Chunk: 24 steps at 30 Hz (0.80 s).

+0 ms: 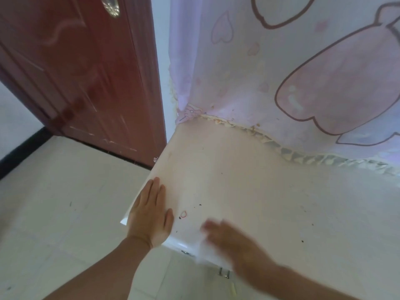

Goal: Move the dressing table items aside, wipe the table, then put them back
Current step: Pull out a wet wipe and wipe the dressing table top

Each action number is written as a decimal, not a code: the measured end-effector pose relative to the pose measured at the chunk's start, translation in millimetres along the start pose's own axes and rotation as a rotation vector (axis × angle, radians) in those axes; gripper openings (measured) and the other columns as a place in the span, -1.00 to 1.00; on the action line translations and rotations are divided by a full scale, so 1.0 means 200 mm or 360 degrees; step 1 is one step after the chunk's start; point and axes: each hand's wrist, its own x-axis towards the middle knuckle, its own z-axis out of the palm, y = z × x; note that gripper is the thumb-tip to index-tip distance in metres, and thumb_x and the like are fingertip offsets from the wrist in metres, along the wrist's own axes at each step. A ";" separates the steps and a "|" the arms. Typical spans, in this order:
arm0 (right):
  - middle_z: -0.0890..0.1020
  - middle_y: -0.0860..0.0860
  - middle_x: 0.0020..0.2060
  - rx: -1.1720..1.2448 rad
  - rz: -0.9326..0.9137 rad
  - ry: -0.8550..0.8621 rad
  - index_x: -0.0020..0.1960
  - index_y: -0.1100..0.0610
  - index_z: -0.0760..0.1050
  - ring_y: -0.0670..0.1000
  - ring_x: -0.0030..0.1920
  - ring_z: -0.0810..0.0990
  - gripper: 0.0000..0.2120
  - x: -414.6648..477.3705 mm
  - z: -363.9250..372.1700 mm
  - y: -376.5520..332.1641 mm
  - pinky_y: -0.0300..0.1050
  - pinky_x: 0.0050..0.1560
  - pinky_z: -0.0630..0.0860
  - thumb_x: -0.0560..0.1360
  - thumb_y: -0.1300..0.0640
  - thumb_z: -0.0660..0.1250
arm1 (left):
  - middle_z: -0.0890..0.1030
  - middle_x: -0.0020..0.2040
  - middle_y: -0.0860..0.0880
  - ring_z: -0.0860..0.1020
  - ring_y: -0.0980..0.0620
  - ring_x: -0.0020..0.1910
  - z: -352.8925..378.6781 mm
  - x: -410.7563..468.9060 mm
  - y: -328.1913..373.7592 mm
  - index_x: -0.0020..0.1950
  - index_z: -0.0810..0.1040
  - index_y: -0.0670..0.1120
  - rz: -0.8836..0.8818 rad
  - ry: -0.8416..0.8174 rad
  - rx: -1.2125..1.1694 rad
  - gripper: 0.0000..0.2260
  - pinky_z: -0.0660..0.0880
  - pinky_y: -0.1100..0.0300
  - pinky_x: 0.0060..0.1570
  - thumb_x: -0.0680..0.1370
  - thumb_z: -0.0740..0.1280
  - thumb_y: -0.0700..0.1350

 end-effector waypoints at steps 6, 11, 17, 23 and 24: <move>0.31 0.13 0.40 -0.0121 0.0568 0.0326 0.34 0.25 0.36 0.08 0.43 0.27 -0.38 0.47 -0.38 0.61 -0.54 0.29 -0.01 0.33 0.58 0.03 | 0.53 0.19 -0.33 0.31 -0.20 0.24 0.02 0.00 -0.01 0.18 0.38 -0.31 0.0055 0.0056 -0.0030 -0.51 0.24 0.05 0.19 0.37 0.08 -0.03; 0.26 0.15 0.41 -0.0216 0.0463 0.0116 0.36 0.24 0.31 0.09 0.47 0.11 -0.46 0.53 -0.15 0.55 -0.08 0.46 0.02 0.41 0.33 -0.07 | 0.53 0.19 -0.33 0.31 -0.19 0.24 0.02 0.00 -0.02 0.19 0.35 -0.30 0.0081 0.0109 -0.0048 -0.51 0.23 0.03 0.20 0.36 0.07 -0.05; 0.57 0.08 0.21 -0.0065 -0.0429 -0.0162 0.21 0.15 0.42 0.00 0.36 0.31 -0.53 0.05 0.20 0.07 -0.15 0.34 0.18 0.34 0.28 0.02 | 0.55 0.14 -0.34 0.30 -0.17 0.22 0.03 0.01 -0.02 0.15 0.42 -0.34 0.0084 0.0140 -0.0080 -0.47 0.23 0.07 0.14 0.31 0.06 -0.05; 0.28 0.25 0.40 0.0159 -0.0410 -0.0581 0.39 0.42 0.17 -0.47 0.34 0.13 -0.64 -0.40 0.32 0.03 -0.56 0.32 0.04 0.64 0.33 -0.12 | 0.61 0.08 -0.28 0.37 -0.12 0.16 0.00 0.03 -0.06 0.03 0.60 -0.34 0.0183 0.0060 -0.0079 -0.52 0.55 0.04 -0.03 0.35 0.04 -0.11; 0.37 0.13 0.38 0.0060 -0.0321 -0.0481 0.40 0.27 0.24 -0.38 0.38 0.15 -0.64 -0.39 0.27 -0.01 -0.52 0.35 0.05 0.66 0.21 -0.11 | 0.62 0.07 -0.27 0.41 -0.14 0.15 -0.01 0.03 -0.08 0.03 0.61 -0.33 0.0204 0.0061 -0.0065 -0.54 0.56 0.05 -0.01 0.37 0.04 -0.12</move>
